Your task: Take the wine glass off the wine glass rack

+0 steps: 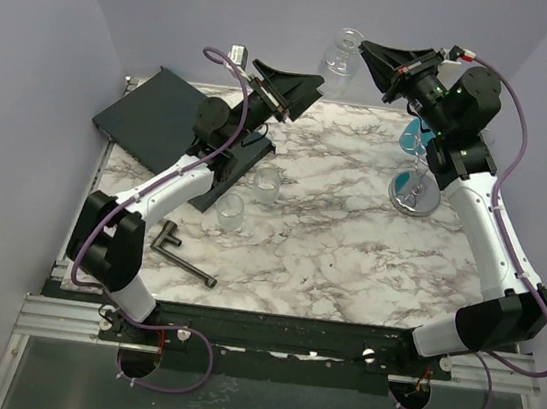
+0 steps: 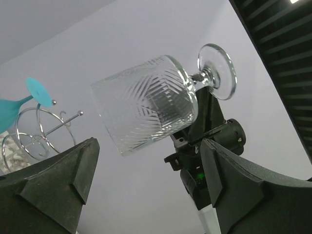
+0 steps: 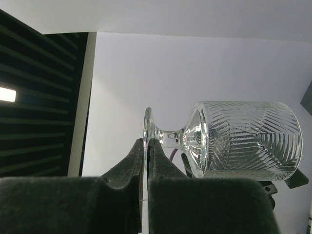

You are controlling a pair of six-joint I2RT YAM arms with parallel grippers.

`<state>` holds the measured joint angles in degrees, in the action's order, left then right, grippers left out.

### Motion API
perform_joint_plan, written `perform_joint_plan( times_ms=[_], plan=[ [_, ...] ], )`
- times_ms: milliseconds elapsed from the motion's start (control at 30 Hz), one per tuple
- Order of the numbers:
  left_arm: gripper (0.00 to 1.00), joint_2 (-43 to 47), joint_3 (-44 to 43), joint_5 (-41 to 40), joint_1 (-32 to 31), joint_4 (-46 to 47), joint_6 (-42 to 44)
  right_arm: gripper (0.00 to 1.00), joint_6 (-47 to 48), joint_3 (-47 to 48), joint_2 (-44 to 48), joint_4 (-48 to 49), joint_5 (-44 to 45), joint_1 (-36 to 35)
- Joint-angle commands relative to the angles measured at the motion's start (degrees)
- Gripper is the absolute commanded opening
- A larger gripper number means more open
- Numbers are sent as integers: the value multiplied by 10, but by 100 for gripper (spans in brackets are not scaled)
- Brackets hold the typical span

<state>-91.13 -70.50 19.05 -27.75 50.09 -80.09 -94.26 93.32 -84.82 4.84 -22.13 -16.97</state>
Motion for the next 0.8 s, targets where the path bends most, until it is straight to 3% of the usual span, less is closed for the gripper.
perform_joint_plan(
  times_ms=[0,200,467,767],
  plan=[
    [92,-16,-1,-1,4,49,-23,0,-16,14,2,59,9,-7],
    [87,-24,4,-2,6,102,-42,1,-21,-1,4,66,5,-11],
    [72,-42,-9,5,11,209,-87,0,-48,-38,7,96,-17,-12],
    [52,-27,-31,13,13,233,-94,1,-37,-90,31,76,-17,-12]
  ],
)
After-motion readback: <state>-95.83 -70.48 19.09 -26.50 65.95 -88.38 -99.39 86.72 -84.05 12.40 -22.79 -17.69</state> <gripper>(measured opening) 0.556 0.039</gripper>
